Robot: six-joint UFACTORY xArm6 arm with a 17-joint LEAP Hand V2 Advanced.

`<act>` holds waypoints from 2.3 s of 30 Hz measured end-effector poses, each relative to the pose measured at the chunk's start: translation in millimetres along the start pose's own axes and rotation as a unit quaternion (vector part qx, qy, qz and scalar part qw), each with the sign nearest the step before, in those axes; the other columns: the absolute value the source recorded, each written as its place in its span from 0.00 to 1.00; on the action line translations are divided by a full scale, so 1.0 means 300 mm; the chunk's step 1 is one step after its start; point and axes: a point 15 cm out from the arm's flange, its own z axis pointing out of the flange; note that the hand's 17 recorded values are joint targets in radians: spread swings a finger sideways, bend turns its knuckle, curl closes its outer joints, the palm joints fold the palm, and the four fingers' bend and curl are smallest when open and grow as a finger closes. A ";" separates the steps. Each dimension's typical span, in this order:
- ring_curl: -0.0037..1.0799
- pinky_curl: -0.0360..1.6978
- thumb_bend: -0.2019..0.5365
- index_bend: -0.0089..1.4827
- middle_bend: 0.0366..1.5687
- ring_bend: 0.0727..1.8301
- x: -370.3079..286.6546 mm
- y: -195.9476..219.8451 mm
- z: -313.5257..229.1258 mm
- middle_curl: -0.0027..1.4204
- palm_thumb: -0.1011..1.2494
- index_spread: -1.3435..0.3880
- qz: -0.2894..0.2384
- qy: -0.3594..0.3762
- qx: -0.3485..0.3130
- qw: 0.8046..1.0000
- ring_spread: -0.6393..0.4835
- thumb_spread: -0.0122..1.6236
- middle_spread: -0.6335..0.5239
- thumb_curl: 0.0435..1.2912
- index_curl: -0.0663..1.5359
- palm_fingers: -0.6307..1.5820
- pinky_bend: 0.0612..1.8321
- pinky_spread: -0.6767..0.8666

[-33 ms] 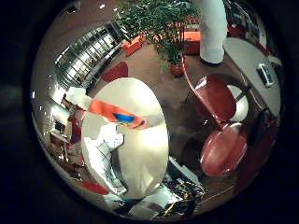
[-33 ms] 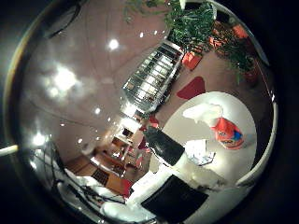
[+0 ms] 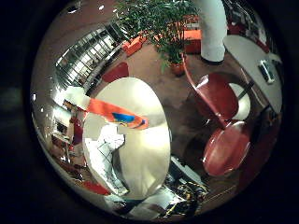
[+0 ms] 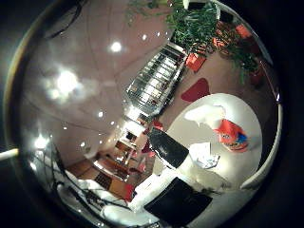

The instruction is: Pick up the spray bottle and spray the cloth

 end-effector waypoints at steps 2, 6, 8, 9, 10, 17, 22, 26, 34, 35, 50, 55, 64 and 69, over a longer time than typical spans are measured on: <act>0.25 0.17 0.24 0.10 0.20 0.28 0.041 0.017 0.010 0.28 0.44 0.68 0.007 -0.008 0.000 1.000 0.75 0.70 0.66 0.19 0.21 0.36 0.28 0.71; 0.24 0.18 0.23 0.11 0.17 0.26 0.110 0.051 0.034 0.26 0.40 0.68 0.028 -0.025 -0.005 0.999 0.76 0.68 0.70 0.18 0.21 0.33 0.30 0.71; 0.23 0.18 0.24 0.11 0.17 0.25 0.143 0.068 0.048 0.26 0.39 0.68 0.042 -0.035 -0.008 0.998 0.78 0.68 0.71 0.18 0.21 0.32 0.30 0.71; 0.23 0.18 0.24 0.11 0.16 0.25 0.160 0.078 0.056 0.25 0.39 0.68 0.049 -0.041 -0.010 0.998 0.78 0.67 0.72 0.18 0.21 0.32 0.30 0.71; 0.23 0.18 0.24 0.11 0.16 0.25 0.173 0.086 0.063 0.25 0.38 0.68 0.055 -0.045 -0.011 0.997 0.78 0.67 0.72 0.18 0.21 0.32 0.30 0.71; 0.24 0.18 0.25 0.10 0.17 0.25 0.263 0.113 0.090 0.25 0.42 0.70 0.082 -0.058 -0.011 0.995 0.79 0.66 0.73 0.20 0.20 0.33 0.29 0.71; 0.24 0.18 0.24 0.10 0.17 0.26 0.307 0.113 0.115 0.25 0.43 0.70 0.082 -0.045 -0.013 0.996 0.78 0.65 0.73 0.20 0.20 0.33 0.29 0.71; 0.24 0.18 0.23 0.10 0.18 0.26 0.308 0.121 0.159 0.25 0.41 0.71 0.084 -0.053 -0.026 0.995 0.77 0.64 0.73 0.20 0.20 0.33 0.28 0.70; 0.24 0.18 0.23 0.10 0.18 0.26 0.305 0.141 0.245 0.24 0.36 0.71 0.083 -0.059 -0.056 0.993 0.78 0.60 0.73 0.19 0.20 0.32 0.28 0.70; 0.24 0.18 0.23 0.10 0.18 0.26 0.299 0.141 0.256 0.24 0.35 0.71 0.083 -0.062 -0.060 0.993 0.78 0.59 0.73 0.20 0.20 0.32 0.28 0.70; 0.23 0.18 0.23 0.11 0.18 0.25 0.221 0.119 0.430 0.24 0.33 0.72 0.050 -0.065 -0.117 0.990 0.79 0.57 0.74 0.20 0.20 0.33 0.26 0.70; 0.23 0.17 0.23 0.11 0.19 0.25 0.192 0.108 0.479 0.24 0.33 0.73 0.042 -0.065 -0.132 0.988 0.78 0.57 0.73 0.20 0.21 0.35 0.24 0.70; 0.25 0.16 0.26 0.12 0.23 0.31 0.127 0.151 0.617 0.25 0.43 0.71 0.025 -0.070 -0.169 0.983 0.71 0.60 0.64 0.21 0.22 0.46 0.22 0.65; 0.33 0.17 0.32 0.13 0.37 0.47 0.051 0.180 0.717 0.32 0.64 0.64 0.027 -0.098 -0.182 0.978 0.46 0.64 0.48 0.27 0.24 0.74 0.33 0.43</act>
